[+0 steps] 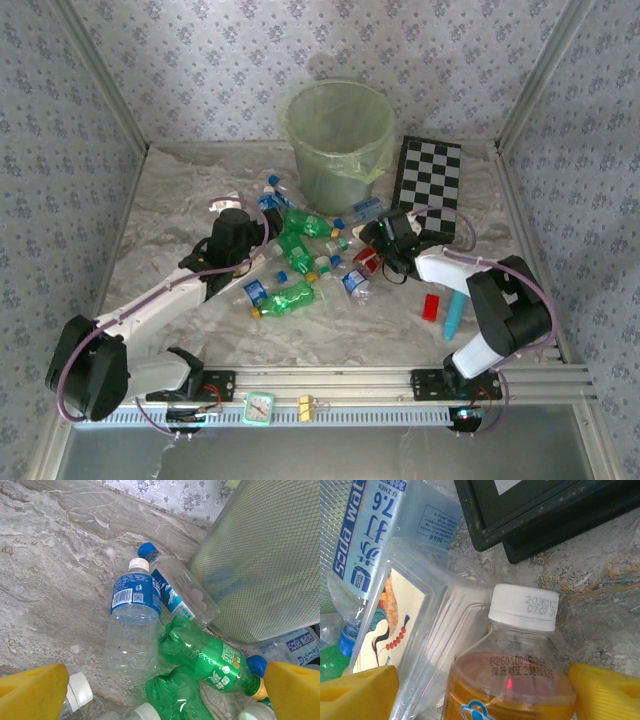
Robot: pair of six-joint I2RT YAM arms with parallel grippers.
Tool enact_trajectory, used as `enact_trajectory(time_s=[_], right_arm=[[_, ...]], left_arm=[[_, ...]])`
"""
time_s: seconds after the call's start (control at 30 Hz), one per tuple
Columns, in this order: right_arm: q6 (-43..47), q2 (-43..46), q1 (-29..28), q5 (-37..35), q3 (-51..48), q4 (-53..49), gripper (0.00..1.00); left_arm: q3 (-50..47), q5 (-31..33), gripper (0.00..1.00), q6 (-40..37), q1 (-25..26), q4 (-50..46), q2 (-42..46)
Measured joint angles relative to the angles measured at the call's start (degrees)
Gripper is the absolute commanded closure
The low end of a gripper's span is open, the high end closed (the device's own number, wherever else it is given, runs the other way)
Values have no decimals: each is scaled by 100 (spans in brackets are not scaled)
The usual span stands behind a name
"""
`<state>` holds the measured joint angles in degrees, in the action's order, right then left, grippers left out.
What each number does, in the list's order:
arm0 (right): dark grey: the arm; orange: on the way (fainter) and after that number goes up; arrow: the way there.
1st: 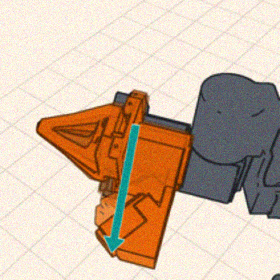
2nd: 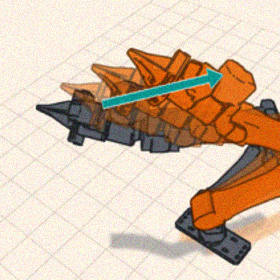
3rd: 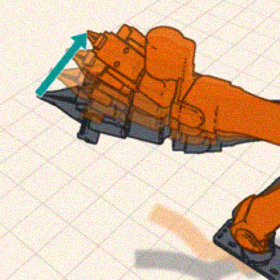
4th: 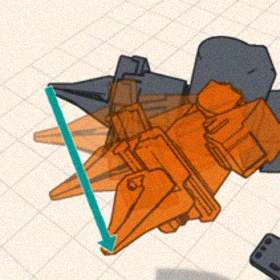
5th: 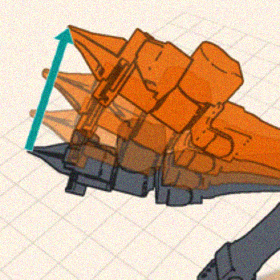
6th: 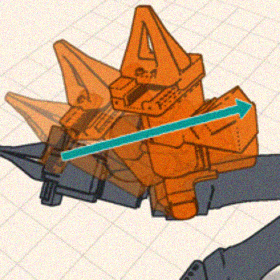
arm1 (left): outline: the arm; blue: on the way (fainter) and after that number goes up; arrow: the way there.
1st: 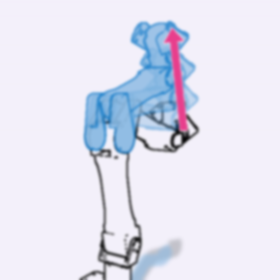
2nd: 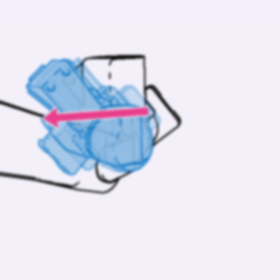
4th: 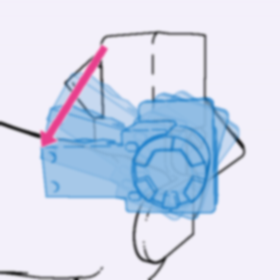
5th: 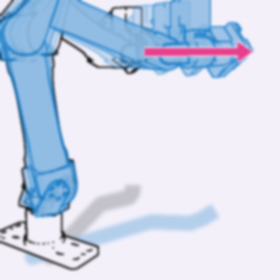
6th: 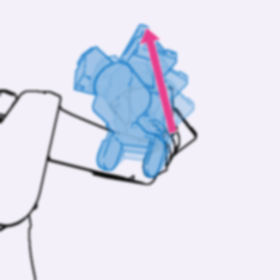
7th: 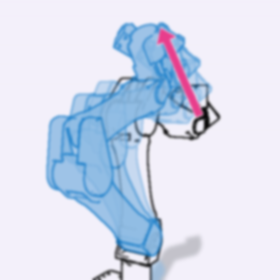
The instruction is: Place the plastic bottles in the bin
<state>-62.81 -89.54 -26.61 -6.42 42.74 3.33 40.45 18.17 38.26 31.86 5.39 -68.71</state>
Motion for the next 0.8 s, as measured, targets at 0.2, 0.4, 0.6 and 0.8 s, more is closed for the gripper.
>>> enact_trajectory(time_s=[0.2,0.4,0.6,0.8], right_arm=[[-85,-24,0,52,-15,125,17],[-87,9,-7,66,-83,188,17],[-63,133,-144,-76,-125,-13,18],[-59,160,-205,-173,-125,-146,22]], left_arm=[[0,57,0,37,-37,-15,-9],[0,72,0,81,-46,-20,-9],[0,74,0,87,-70,-20,-9],[0,74,0,87,-74,-22,-9]])
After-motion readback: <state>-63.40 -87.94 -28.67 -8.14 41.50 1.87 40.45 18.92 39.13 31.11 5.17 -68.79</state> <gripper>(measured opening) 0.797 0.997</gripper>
